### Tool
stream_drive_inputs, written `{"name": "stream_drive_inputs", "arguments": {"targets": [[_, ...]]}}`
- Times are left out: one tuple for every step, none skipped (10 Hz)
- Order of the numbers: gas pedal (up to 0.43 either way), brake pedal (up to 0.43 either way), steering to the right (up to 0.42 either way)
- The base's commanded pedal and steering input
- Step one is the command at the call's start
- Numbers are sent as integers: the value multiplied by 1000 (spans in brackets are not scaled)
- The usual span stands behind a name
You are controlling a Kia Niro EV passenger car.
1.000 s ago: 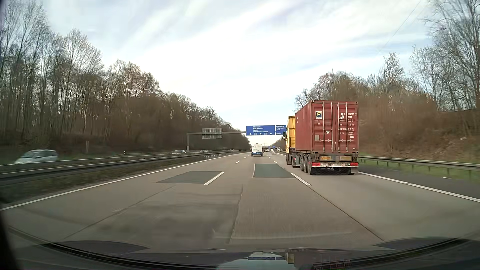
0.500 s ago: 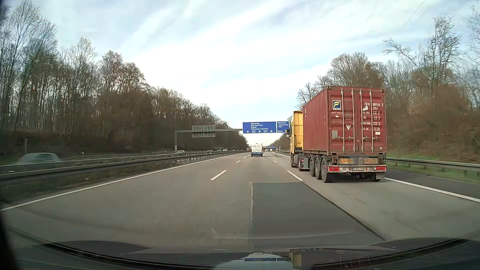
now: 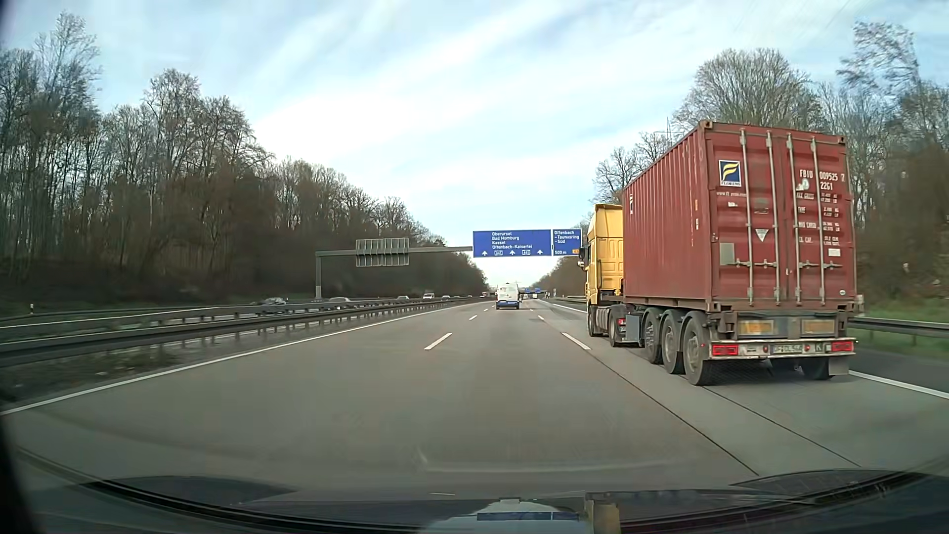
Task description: Follow the waypoints while adhering to traffic rules and regulations
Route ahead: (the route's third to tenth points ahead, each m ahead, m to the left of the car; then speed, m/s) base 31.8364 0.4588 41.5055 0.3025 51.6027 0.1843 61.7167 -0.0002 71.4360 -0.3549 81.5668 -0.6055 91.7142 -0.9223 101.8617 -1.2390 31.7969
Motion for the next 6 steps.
{"name": "stream_drive_inputs", "arguments": {"targets": [[118,0,0],[118,0,0],[118,0,0],[118,0,0],[118,0,0],[118,0,0]]}}
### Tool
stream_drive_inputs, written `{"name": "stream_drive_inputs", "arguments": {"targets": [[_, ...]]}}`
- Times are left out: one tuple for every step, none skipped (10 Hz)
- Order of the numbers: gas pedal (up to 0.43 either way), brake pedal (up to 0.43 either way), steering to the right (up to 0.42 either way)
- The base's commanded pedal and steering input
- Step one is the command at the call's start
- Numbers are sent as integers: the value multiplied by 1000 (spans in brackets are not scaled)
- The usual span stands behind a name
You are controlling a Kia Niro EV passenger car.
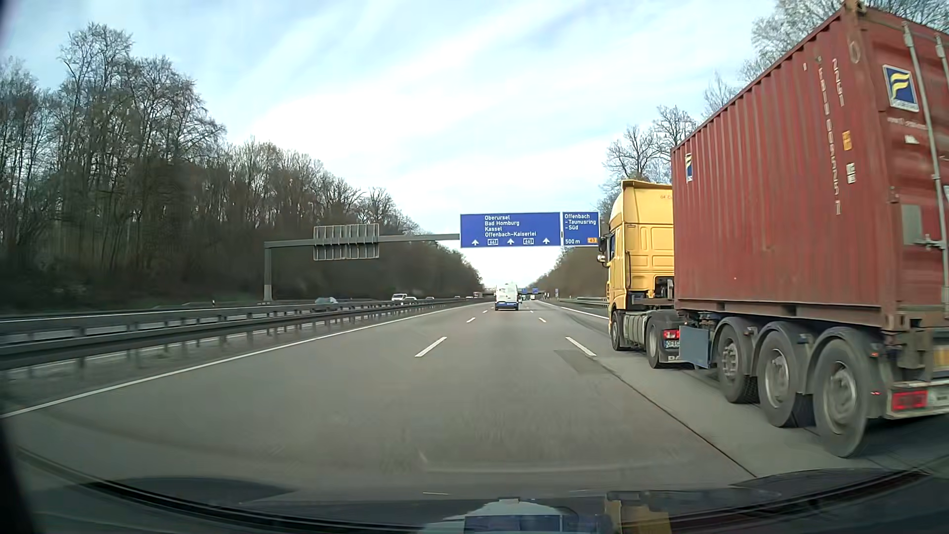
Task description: Follow the waypoints while adhering to traffic rules and regulations
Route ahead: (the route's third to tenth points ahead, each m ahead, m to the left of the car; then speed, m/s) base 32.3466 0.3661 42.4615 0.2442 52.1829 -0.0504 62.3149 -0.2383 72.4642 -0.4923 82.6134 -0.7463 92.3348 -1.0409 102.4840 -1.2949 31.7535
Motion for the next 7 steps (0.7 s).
{"name": "stream_drive_inputs", "arguments": {"targets": [[118,0,0],[118,0,0],[118,0,0],[118,0,1],[118,0,1],[118,0,1],[118,0,1]]}}
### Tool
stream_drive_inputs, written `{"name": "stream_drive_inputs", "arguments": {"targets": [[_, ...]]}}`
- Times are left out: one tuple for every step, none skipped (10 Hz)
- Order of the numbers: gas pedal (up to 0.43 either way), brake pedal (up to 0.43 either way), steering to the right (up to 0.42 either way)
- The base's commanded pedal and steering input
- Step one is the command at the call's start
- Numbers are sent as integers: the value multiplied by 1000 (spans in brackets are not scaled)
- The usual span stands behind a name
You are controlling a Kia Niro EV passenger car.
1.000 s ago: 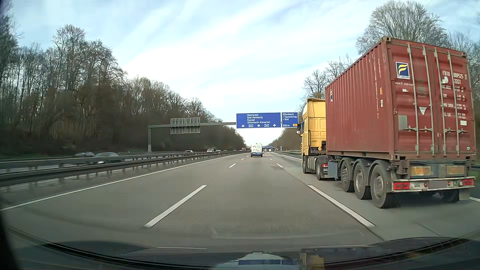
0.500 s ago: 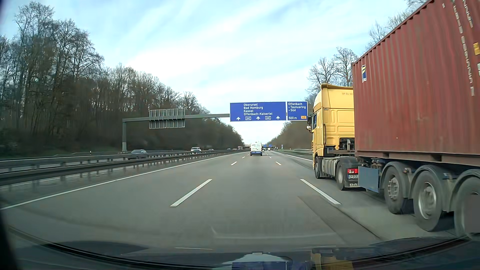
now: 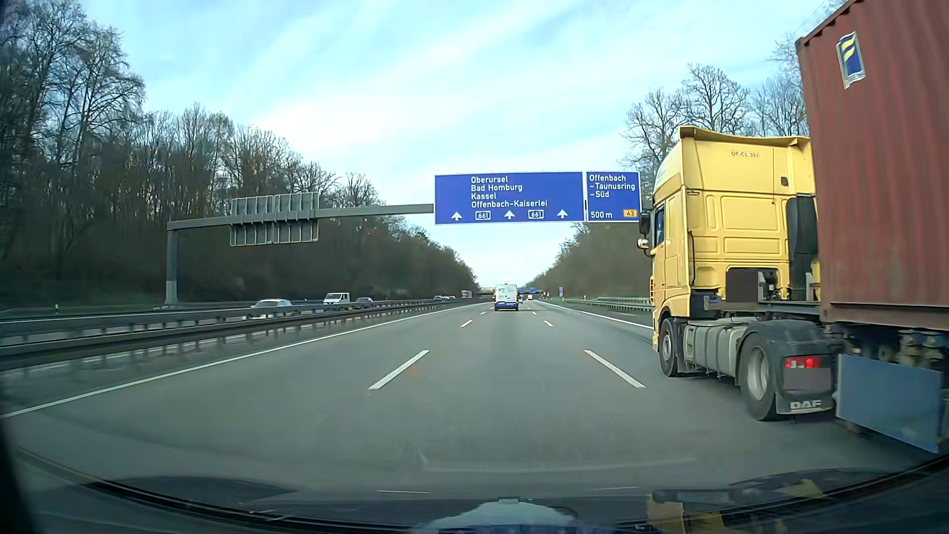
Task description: Follow the waypoints while adhering to traffic rules and regulations
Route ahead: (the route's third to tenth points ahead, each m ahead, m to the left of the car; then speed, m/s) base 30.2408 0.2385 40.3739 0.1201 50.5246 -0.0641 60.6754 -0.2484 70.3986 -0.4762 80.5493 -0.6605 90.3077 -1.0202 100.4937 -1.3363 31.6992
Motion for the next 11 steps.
{"name": "stream_drive_inputs", "arguments": {"targets": [[118,0,1],[118,0,1],[118,0,1],[118,0,1],[118,0,1],[118,0,1],[118,0,1],[118,0,2],[118,0,2],[118,0,2],[118,0,1]]}}
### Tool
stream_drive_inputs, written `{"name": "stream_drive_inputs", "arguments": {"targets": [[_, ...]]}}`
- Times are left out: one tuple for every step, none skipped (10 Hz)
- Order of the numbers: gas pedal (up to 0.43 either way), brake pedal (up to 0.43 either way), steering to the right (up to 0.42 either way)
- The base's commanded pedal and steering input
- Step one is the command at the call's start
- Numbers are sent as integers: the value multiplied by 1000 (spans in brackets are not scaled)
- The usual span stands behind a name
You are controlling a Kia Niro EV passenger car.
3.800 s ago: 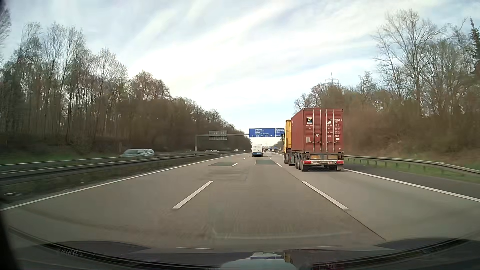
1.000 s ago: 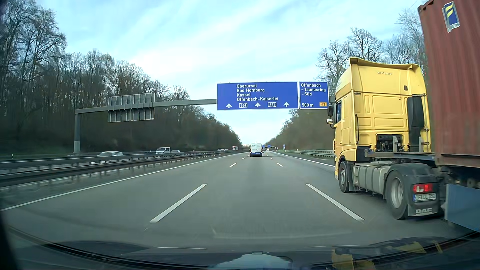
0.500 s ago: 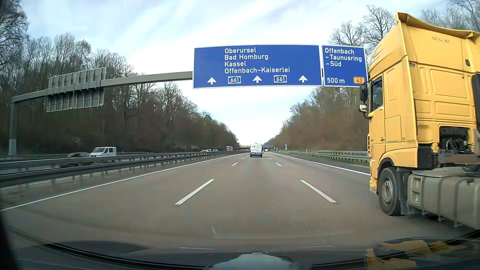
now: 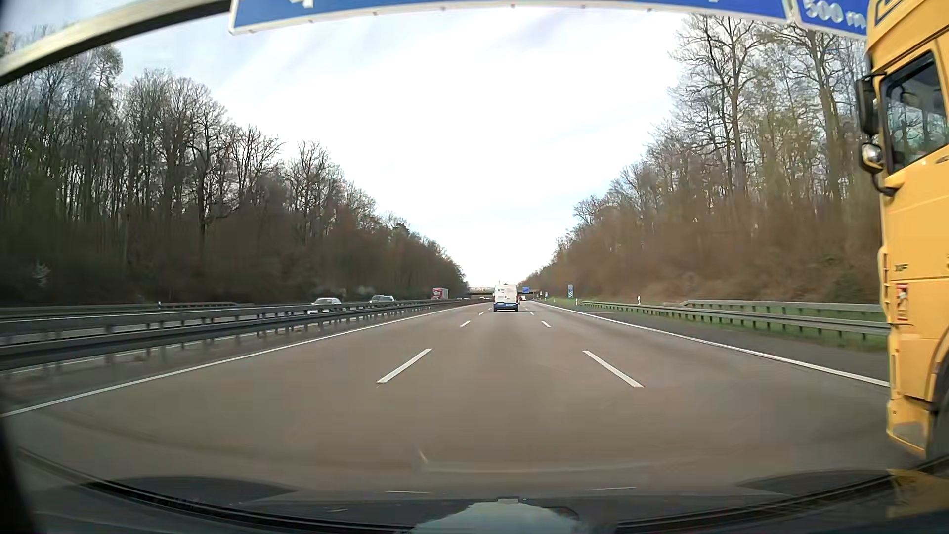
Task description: Follow the waypoints while adhering to traffic rules and regulations
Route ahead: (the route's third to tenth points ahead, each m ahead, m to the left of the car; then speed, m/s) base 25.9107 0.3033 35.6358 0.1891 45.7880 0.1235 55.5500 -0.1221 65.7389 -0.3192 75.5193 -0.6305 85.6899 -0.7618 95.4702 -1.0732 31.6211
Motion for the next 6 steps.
{"name": "stream_drive_inputs", "arguments": {"targets": [[118,0,1],[118,0,2],[118,0,2],[118,0,2],[118,0,1],[118,0,2]]}}
